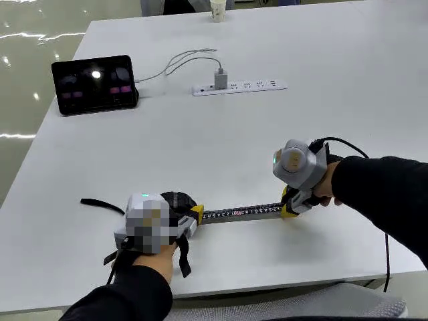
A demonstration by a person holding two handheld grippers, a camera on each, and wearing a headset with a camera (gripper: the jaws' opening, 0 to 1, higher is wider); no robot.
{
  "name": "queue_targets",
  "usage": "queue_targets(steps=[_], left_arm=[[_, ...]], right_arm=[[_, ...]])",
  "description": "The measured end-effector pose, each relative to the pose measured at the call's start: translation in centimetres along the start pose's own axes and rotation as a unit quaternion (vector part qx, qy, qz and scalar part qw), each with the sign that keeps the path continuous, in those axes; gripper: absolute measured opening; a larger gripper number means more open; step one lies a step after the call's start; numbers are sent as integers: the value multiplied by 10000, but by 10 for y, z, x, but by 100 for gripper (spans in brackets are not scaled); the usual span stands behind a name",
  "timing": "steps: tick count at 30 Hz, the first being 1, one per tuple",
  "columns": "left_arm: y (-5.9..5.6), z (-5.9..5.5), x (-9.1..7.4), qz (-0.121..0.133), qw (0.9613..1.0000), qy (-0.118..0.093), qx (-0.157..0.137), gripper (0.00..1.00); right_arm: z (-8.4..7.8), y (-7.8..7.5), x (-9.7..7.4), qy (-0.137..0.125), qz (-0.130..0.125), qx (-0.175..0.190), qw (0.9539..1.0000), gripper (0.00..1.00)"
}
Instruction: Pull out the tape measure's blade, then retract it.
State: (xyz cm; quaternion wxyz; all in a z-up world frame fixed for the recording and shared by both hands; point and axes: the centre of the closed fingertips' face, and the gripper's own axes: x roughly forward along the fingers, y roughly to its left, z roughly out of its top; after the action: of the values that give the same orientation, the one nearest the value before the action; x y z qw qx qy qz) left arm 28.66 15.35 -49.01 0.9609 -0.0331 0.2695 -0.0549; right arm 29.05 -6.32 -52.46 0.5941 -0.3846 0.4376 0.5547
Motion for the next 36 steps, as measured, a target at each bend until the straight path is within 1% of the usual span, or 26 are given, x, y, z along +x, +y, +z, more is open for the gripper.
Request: queue_targets(steps=[12,26,33,36], left_arm=[[0,0,1,4,10000,13,-10,61],[0,0,0,-4,10000,0,-1,61],[0,1,-1,-5,10000,-7,6,61],[0,1,-1,-6,10000,-10,7,61]], right_arm=[[3,1,1,8,28,-57,10000,11],[8,2,1,-36,49,16,10000,11],[11,2,2,-12,64,-86,9999,11],[12,2,2,-24,61,-75,9999,11]])
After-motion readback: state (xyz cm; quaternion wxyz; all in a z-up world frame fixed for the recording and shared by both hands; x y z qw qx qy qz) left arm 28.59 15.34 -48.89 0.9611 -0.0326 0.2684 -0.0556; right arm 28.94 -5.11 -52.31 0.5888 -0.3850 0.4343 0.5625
